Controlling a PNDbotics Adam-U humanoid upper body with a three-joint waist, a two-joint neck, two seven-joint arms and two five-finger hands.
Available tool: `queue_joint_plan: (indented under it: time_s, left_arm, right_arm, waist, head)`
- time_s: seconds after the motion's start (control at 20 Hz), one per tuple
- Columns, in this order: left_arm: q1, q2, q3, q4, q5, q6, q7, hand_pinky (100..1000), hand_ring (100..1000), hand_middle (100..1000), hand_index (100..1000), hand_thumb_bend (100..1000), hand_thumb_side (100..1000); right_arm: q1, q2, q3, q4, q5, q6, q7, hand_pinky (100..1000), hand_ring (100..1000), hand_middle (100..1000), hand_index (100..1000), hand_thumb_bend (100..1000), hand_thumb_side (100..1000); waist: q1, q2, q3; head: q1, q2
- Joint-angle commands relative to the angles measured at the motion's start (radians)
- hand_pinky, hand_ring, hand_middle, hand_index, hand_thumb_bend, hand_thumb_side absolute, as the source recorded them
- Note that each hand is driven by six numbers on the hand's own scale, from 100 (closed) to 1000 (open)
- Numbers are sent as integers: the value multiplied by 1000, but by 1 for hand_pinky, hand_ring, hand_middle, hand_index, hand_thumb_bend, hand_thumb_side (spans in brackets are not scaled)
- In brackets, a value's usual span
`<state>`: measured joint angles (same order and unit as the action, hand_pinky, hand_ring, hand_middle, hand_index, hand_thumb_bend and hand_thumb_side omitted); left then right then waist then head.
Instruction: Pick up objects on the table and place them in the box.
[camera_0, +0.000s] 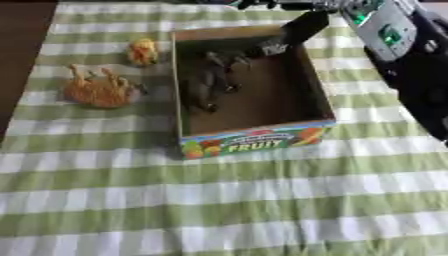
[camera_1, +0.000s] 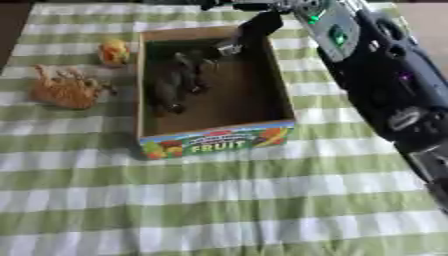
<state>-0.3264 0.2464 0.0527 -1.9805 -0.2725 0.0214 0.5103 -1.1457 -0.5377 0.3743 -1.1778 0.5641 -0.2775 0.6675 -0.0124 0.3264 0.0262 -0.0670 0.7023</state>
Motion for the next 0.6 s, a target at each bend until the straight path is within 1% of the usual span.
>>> queue_joint_plan:
  time_s: [0.05, 0.1, 0.25, 0.35, 0.4, 0.45, 0.55, 0.6]
  left_arm:
    - [-10, 17, 9, -19, -5, 0, 0, 594, 594, 612, 779, 100, 981]
    - [-11, 18, 9, -19, -5, -1, 1, 594, 594, 612, 779, 100, 980]
    - [-11, 22, 10, -19, -6, -2, 4, 594, 594, 612, 779, 100, 979]
    - [-13, 26, 10, -19, -6, -4, 5, 593, 594, 613, 779, 100, 978]
    - [-13, 28, 10, -19, -6, -4, 5, 593, 594, 613, 779, 100, 977]
    - [-14, 30, 10, -19, -7, -5, 5, 593, 594, 613, 779, 100, 976]
    - [-15, 35, 9, -19, -7, -7, 5, 593, 594, 613, 779, 100, 975]
    - [-15, 38, 9, -19, -8, -8, 5, 592, 594, 613, 779, 100, 974]
  right_arm:
    - [11, -80, -37, -106, -19, -1, -14, 899, 986, 980, 1000, 484, 661]
    - [27, -97, -45, -141, -24, 2, -22, 893, 982, 975, 1000, 462, 659]
    - [75, -144, -68, -250, -46, 21, -43, 891, 983, 979, 1000, 464, 656]
    - [106, -172, -84, -317, -58, 43, -51, 893, 989, 989, 1000, 501, 653]
    - [122, -186, -90, -348, -61, 54, -52, 896, 993, 997, 1000, 559, 679]
    - [137, -201, -95, -377, -61, 65, -51, 896, 993, 997, 1000, 579, 699]
    - [165, -225, -104, -422, -69, 85, -53, 893, 991, 993, 1000, 571, 711]
    - [178, -235, -110, -442, -75, 93, -56, 889, 988, 986, 1000, 542, 723]
  waist:
    - [1, -16, -1]
    - [2, -15, -1]
    - [6, -12, -3]
    - [9, -11, -5]
    - [11, -11, -5]
    - [12, -10, -6]
    - [16, -8, -7]
    - [18, -7, -7]
  head:
    - [11, -5]
    - [14, -6]
    - [22, -8]
    - [26, -8]
    - [27, -8]
    - [28, -7]
    - [31, -6]
    - [32, -6]
